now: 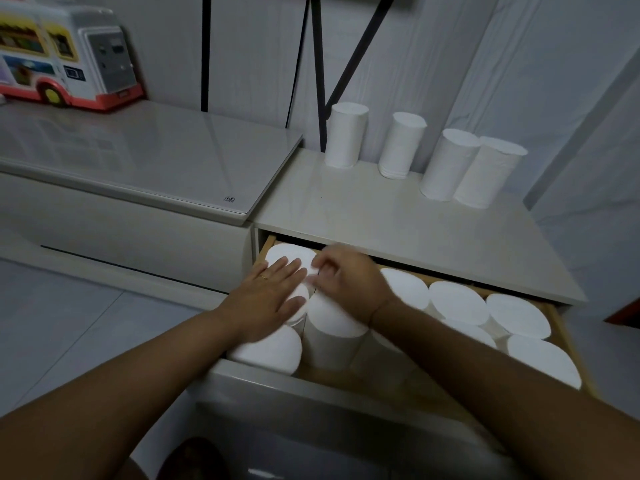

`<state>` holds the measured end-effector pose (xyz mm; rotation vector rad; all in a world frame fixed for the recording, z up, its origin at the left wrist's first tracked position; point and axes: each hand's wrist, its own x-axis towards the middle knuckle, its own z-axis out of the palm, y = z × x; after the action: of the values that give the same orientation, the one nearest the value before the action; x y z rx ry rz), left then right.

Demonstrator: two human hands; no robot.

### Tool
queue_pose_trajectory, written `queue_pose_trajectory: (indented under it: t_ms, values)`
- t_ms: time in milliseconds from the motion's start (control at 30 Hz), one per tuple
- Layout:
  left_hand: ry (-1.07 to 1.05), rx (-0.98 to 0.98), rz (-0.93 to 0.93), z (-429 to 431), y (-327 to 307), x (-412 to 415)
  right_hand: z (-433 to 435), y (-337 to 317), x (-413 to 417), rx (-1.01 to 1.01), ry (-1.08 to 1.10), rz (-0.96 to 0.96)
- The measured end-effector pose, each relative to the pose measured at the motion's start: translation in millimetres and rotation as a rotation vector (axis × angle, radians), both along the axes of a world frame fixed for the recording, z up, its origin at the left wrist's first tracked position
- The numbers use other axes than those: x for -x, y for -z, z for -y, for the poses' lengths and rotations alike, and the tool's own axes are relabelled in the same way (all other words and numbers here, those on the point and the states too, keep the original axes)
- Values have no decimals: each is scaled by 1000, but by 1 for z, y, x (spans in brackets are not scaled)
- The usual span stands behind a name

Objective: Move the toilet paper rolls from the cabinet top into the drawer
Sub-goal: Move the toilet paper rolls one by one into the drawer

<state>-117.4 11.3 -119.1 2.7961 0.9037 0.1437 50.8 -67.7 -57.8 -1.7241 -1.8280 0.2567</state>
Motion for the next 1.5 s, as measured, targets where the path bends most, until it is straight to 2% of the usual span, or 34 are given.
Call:
queue_pose_trajectory:
  t_ms: [100, 300, 400, 500, 567, 967, 1300, 1500]
  values:
    - [2, -2, -12, -1, -1, -3, -30, -14, -33, -85, 148, -9]
    - [32, 35, 46, 3, -1, -21, -96, -40, -77, -119, 364, -78]
    - [41, 4, 168, 6, -5, -31, -122, -44, -86, -125, 395, -81]
    - [-54, -95, 345, 3, -19, -37, -142, -43, -91, -121, 389, -83]
    - [-96, -147, 386, -5, -28, -39, -155, -41, -94, -121, 385, -61]
    - [-148, -132, 238, -33, -21, -56, -245, -57, -126, -100, 462, -83]
    - [-140, -85, 319, -42, -31, -63, -311, -65, -156, -94, 574, -184]
    - [-106, -97, 301, -47, -26, -68, -328, -59, -163, -115, 496, -259]
